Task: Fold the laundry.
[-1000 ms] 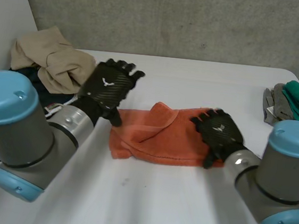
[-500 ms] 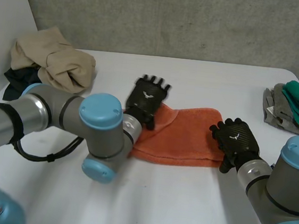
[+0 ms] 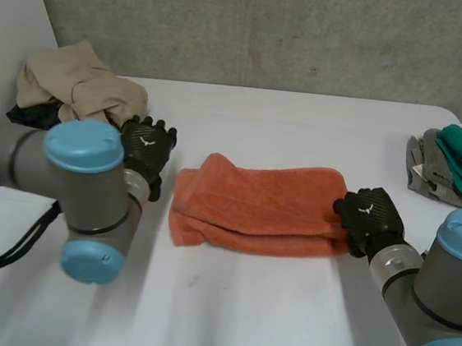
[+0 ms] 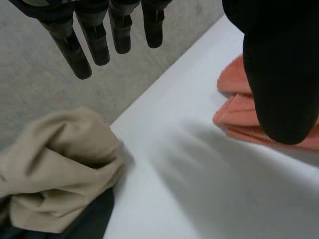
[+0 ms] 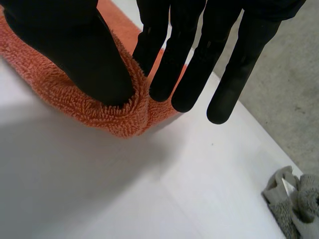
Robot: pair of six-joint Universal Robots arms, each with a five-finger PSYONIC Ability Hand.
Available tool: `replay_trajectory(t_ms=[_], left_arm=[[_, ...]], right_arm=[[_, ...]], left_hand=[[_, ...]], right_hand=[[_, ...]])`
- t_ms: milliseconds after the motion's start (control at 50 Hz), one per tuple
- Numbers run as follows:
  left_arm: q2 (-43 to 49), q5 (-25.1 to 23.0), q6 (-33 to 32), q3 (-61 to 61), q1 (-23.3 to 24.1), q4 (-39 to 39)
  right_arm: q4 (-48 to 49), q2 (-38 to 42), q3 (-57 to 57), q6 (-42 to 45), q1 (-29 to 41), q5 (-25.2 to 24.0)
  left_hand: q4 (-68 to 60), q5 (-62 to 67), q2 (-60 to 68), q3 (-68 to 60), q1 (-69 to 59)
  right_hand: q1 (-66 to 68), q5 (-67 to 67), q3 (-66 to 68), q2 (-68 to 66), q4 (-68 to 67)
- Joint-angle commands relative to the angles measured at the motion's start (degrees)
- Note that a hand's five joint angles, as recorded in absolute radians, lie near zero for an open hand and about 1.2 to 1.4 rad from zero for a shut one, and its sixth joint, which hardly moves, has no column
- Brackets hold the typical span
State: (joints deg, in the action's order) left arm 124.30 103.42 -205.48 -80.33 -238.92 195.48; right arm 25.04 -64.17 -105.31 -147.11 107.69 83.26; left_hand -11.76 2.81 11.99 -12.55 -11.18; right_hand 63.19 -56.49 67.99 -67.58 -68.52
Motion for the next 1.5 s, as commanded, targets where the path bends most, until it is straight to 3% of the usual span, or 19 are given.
replay_trajectory(t_ms=[20, 140, 200, 260, 340, 400, 460, 480, 500, 520, 540, 620, 720, 860, 1020, 1100, 1240, 1400, 1500], left_arm=[[-11.61, -1.99, 0.43, -9.49, -0.15, 0.61], [-16.72, -6.12, 0.61, -13.98, -0.67, 1.48], [-16.99, -6.39, 0.61, -14.42, -0.94, 2.45], [-16.99, -6.39, 0.69, -14.33, -0.85, 2.63], [-16.99, -6.39, 1.48, -14.33, -0.5, 2.63], [-16.99, -6.39, 2.89, -14.33, -0.41, 2.54], [-17.07, -6.56, 4.47, -14.25, -0.32, 2.63], [-17.07, -6.65, 4.91, -14.24, -0.32, 2.63], [-17.07, -6.74, 5.17, -14.07, -0.24, 2.63], [-17.07, -6.74, 5.79, -13.63, -0.24, 2.63], [-17.07, -6.74, 5.97, -13.46, -0.15, 2.71], [-16.9, -6.91, 7.02, -10.91, 0.9, 2.98], [-16.2, -7.09, 8.78, -6.52, 4.42, 2.98], [-12.69, -6.92, 14.22, -0.1, 9.69, 2.19], [-2.85, -6.21, 16.86, 7.11, 14.88, -7.2], [3.47, -4.2, 19.67, 10.62, 14.71, -14.84], [7.88, -0.68, 21.26, 12.04, 11.38, -20.92], [6.92, -0.94, 20.91, 10.72, 9.52, -24.35], [0.86, -3.04, 20.56, 10.54, 9.52, -24.53]], right_arm=[[-8.41, -7.0, -0.95, 6.55, -2.55, 2.95], [-8.96, -9.92, 1.76, 13.69, -4.77, 3.76], [-5.45, -10.01, 4.58, 15.45, 1.01, 1.21], [-1.32, -9.04, 7.04, 15.54, 11.21, -3.44], [3.61, -1.95, 7.48, 15.54, 20.96, -11.95], [3.09, 2.02, 7.22, 16.24, 23.96, -14.52], [0.2, 5.81, 8.18, 16.16, 26.17, -13.74], [-0.59, 5.99, 8.45, 15.98, 26.26, -13.04], [-1.3, 6.08, 8.97, 15.37, 26.0, -11.21], [-1.48, 5.9, 9.15, 15.02, 25.73, -9.88], [-1.48, 5.64, 9.24, 14.4, 25.47, -8.65], [-0.95, 0.64, 9.51, 7.47, 24.33, -3.81], [-1.48, -9.03, 8.1, -10.42, 16.09, -3.8], [-7.27, -10.71, 10.55, -24.35, 12.29, -3.72], [-23.6, 0.6, 23.28, -25.59, 9.82, -3.1], [-29.94, 7.2, 29.53, -26.12, 9.12, -3.54], [-36.63, 15.74, 36.83, -25.59, 9.03, -3.19], [-37.25, 16.01, 37.9, -18.92, 9.03, -0.56], [-33.58, 11.63, 35.27, -13.21, 9.73, 2.25]], left_hand=[[1.76, -2.81, -1.99, 2.55, 1.18], [1.76, -2.81, -1.99, 2.55, 1.18], [1.76, -2.81, -1.99, 2.55, 1.18], [1.76, -2.81, -1.99, 2.55, 1.18], [1.76, -2.81, -1.99, 2.55, 1.18], [1.76, -2.81, -1.99, 2.55, 1.18], [1.76, -2.81, -1.99, 2.55, 1.18], [1.76, -2.81, -1.99, 2.55, 1.18], [1.76, -2.81, -1.99, 2.55, 1.18], [1.76, -2.81, -1.99, 2.55, 1.18], [1.76, -2.81, -1.99, 2.55, 1.18], [1.76, -2.81, -1.99, 2.55, 1.18], [1.76, -2.81, -1.99, 2.55, 1.18], [1.76, -2.81, -1.99, 2.55, 1.18], [1.21, -2.26, -1.44, 2.0, 0.63], [1.21, -2.26, -1.44, 2.0, 0.63], [1.21, -2.26, -1.44, 2.0, 0.63], [1.55, -2.6, -1.78, 2.33, 0.96], [1.72, -2.76, -1.95, 2.5, 1.13]], right_hand=[[16.81, -13.51, 12.01, -12.42, -11.48], [16.81, -13.51, 12.01, -12.42, -11.48], [16.81, -13.51, 12.01, -12.42, -11.48], [16.81, -13.51, 12.01, -12.42, -11.48], [16.81, -13.51, 12.01, -12.42, -11.48], [16.81, -13.51, 12.01, -12.42, -11.48], [16.81, -13.51, 12.01, -12.42, -11.48], [8.21, -4.91, 3.41, -3.82, -2.88], [-30.67, 33.97, -35.48, 35.07, 36.0], [-48.72, 52.01, -53.52, 53.11, 54.04], [-53.19, 56.49, -57.99, 57.58, 58.52], [-53.19, 56.49, -57.99, 57.58, 58.52], [-53.19, 56.49, -57.99, 57.58, 58.52], [-53.19, 56.49, -57.99, 57.58, 58.52], [-53.19, 56.49, -57.99, 57.58, 58.52], [-53.19, 56.49, -57.99, 57.58, 58.52], [-53.19, 56.49, -57.99, 57.58, 58.52], [-53.19, 56.49, -57.99, 57.58, 58.52], [-53.19, 56.49, -57.99, 57.58, 58.52]])
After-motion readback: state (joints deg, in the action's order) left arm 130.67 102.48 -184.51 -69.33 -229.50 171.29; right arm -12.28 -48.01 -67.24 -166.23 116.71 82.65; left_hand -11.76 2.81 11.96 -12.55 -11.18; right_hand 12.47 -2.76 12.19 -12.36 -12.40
